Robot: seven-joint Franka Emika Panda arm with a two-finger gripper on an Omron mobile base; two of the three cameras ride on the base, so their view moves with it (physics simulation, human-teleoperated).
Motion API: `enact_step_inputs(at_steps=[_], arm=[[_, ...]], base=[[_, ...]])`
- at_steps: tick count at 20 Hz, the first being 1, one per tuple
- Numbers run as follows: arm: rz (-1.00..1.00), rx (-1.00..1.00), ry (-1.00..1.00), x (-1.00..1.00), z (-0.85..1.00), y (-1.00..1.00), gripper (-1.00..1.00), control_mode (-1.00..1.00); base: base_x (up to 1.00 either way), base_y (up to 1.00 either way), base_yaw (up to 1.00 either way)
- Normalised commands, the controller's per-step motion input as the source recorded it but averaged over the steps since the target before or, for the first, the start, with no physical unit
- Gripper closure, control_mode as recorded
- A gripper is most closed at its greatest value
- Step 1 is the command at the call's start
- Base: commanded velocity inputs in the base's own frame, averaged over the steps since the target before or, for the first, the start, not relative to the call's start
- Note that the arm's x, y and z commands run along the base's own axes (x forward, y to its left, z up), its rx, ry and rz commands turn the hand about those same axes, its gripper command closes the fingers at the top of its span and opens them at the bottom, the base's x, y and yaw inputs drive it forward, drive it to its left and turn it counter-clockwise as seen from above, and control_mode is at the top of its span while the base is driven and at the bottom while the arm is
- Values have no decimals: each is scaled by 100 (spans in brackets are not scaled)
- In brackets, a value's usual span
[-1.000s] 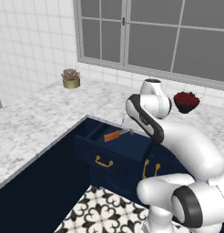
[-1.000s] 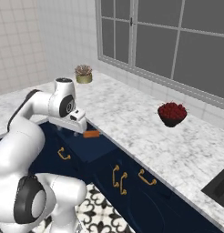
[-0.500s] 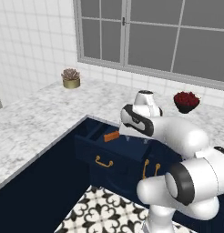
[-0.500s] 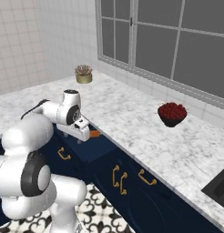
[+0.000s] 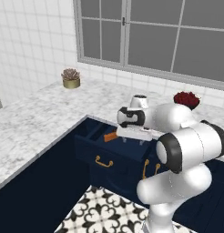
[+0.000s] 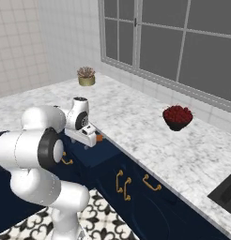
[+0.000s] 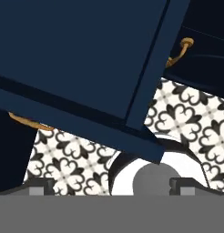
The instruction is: Pick up the knife from the drawer and place it on the cutting board. Then place the meat from the plate to the cutting board.
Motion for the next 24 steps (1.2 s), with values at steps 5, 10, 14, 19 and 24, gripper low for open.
enact_step_inputs(at_steps=[5,10,14,19,24], arm=[[0,0,0,31,-47,0,-100,-100],[0,0,0,30,-47,0,-100,-100],[-1,0,0,21,-36,0,-100,-100],[-3,1,0,30,-25,0,-100,-100],[-5,0,0,37,-23,0,-100,-100]], base=[[0,0,0],[0,0,0],[0,0,0],[0,0,0],[0,0,0]])
